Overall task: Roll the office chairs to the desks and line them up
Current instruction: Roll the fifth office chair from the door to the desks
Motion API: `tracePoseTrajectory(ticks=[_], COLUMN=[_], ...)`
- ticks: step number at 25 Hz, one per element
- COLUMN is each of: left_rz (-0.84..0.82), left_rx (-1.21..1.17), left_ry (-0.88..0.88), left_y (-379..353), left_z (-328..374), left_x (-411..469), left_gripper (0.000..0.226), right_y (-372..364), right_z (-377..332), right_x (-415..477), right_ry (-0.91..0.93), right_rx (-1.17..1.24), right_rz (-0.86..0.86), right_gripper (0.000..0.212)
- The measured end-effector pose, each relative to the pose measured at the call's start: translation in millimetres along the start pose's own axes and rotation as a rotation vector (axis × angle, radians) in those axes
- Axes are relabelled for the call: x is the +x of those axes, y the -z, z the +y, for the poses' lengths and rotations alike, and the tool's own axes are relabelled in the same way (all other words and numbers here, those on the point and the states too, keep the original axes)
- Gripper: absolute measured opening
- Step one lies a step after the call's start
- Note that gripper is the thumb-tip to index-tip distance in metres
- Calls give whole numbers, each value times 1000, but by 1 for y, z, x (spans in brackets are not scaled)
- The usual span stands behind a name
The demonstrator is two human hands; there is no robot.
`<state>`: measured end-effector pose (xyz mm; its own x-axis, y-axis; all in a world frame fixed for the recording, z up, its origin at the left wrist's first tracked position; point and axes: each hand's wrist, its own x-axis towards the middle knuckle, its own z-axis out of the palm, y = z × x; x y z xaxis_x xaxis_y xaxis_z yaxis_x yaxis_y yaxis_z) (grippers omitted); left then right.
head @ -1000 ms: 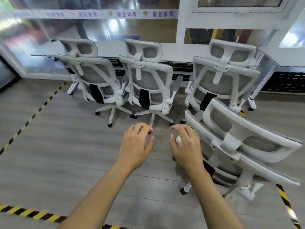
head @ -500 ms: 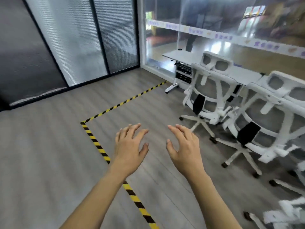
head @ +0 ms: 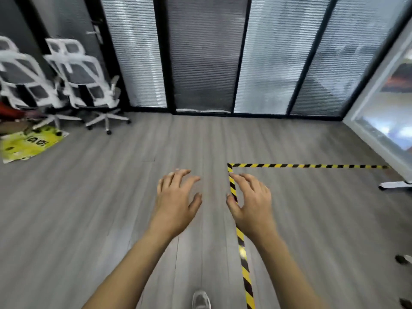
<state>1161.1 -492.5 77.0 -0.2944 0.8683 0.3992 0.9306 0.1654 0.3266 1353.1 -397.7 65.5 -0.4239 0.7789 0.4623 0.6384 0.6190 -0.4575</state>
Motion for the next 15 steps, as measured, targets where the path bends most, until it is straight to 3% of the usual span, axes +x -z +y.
tracePoseTrajectory(ticks=[6,15], left_rz=[30,165], left_rx=[174,224], left_ry=[178,448], left_y=[20,45], left_z=[-155,-422], left_x=[126,251], left_gripper=[43,40], right_y=[-157,-385], right_z=[-63,-210], right_x=[190,412], right_ry=[171,389], right_rx=[171,280], right_rz=[-162,-318], right_gripper=[48,50])
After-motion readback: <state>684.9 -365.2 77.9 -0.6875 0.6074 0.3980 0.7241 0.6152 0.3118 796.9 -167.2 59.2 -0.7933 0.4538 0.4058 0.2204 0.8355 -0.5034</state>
